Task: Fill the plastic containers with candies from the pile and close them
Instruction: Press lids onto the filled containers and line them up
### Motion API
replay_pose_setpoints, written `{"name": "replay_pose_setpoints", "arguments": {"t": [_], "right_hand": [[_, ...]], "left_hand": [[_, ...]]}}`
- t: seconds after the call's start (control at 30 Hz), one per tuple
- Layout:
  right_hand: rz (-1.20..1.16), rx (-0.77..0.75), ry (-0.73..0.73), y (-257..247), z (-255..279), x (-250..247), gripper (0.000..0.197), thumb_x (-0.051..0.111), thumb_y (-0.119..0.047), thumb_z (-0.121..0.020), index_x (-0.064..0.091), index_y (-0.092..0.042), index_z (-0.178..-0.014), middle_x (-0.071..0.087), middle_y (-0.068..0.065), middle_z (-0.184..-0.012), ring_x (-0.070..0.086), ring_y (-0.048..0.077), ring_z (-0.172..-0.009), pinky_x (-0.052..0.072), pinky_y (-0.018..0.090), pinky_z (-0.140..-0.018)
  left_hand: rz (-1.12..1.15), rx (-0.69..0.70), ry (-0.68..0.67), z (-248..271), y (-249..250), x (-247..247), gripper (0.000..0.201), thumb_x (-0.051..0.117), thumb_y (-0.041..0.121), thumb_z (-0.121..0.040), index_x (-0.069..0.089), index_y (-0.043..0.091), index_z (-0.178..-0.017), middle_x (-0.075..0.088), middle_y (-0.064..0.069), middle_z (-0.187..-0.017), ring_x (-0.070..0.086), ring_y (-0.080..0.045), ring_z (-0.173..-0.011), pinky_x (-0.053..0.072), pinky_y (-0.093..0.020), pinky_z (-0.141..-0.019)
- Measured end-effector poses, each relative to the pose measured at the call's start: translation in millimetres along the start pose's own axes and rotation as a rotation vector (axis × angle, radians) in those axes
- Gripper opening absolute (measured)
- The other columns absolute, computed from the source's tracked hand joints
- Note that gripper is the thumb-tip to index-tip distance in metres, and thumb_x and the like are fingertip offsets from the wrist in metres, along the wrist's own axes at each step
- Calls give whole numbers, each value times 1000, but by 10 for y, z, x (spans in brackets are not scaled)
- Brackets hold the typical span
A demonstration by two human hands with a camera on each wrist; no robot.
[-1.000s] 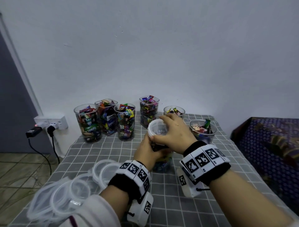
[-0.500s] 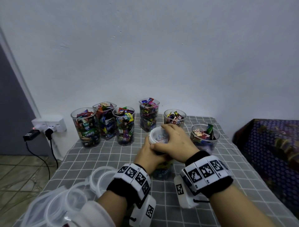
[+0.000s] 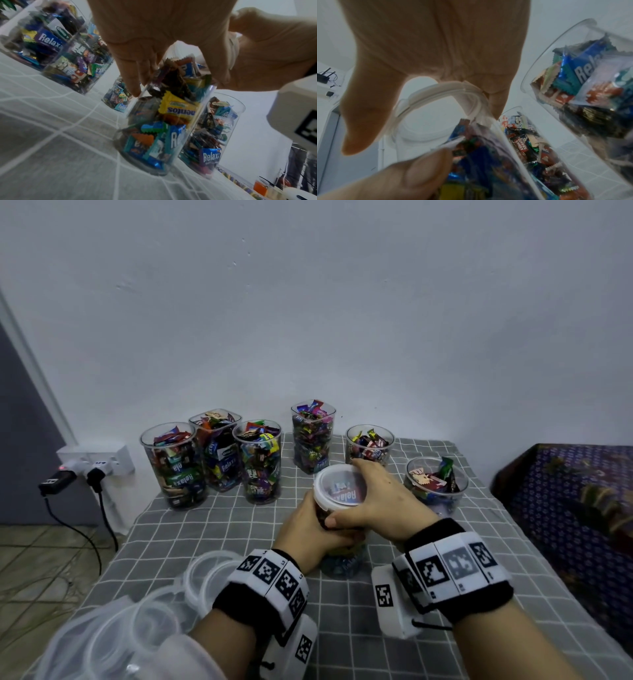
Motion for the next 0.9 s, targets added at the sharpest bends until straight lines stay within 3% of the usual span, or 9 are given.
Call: {"name": "replay_pose_setpoints", "arguments": {"t": [0.17,0.37,0.53,0.67,0.73,0.8,0.9], "right_hand": [[49,13,86,-25,10,10,89,81,-46,-64,38,-13,-134,45,3,-126,45,17,-113,37,29,-91],[112,44,122,-52,45,16,90,78,-53,-63,39,-13,-134,46,4,-126,46,19,-114,36,30,-93],[152,59,108,-97,158,-1,86,76,-56,-63,43,-13,-130,47,4,-122,47,20,-110,39,31,-91],[148,69,117,-88,319,0,83,76,-56,-62,45,-14,-127,48,4,-118,48,20,-105,41,32,-88],[136,72,150,-56,416,-11,81,77,-55,-62,46,-14,-125,47,3,-115,48,18,-103,41,31,-84],[98,107,182,27,523,-63,82,78,-53,-60,46,-13,-124,46,2,-114,47,18,-102,39,29,-81],[30,169,195,253,672,-181,77,79,-59,-50,53,-14,-108,51,0,-104,52,19,-94,43,30,-76]], "left_hand": [[-21,-35,5,-1,-27,-18,84,87,38,-36,49,42,-111,66,6,-114,62,-14,-107,52,-42,-91],[-5,-49,-30,41,10,-3,89,88,33,-39,49,35,-120,66,2,-115,62,-18,-109,50,-47,-94],[-34,-44,-38,155,47,16,92,85,37,-39,49,31,-123,68,6,-111,63,-15,-105,53,-39,-89],[-63,-58,-65,305,61,78,82,85,36,-41,50,36,-115,67,7,-110,63,-11,-104,53,-30,-87],[-153,-66,-114,397,133,99,77,85,32,-47,49,37,-115,65,11,-113,60,-7,-107,50,-29,-92],[-345,-81,-167,447,195,62,86,85,34,-53,43,33,-128,57,8,-128,52,-12,-121,43,-36,-101],[-664,-148,-115,441,287,-187,106,81,40,-66,18,24,-149,31,0,-151,34,-19,-136,32,-40,-111]]}}
Point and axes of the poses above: each hand's wrist, its own z-axis away from the middle knuckle, its own x-axis out of the palm, y = z × x, the point moved 4 cm from there along -z, towards the middle knuckle
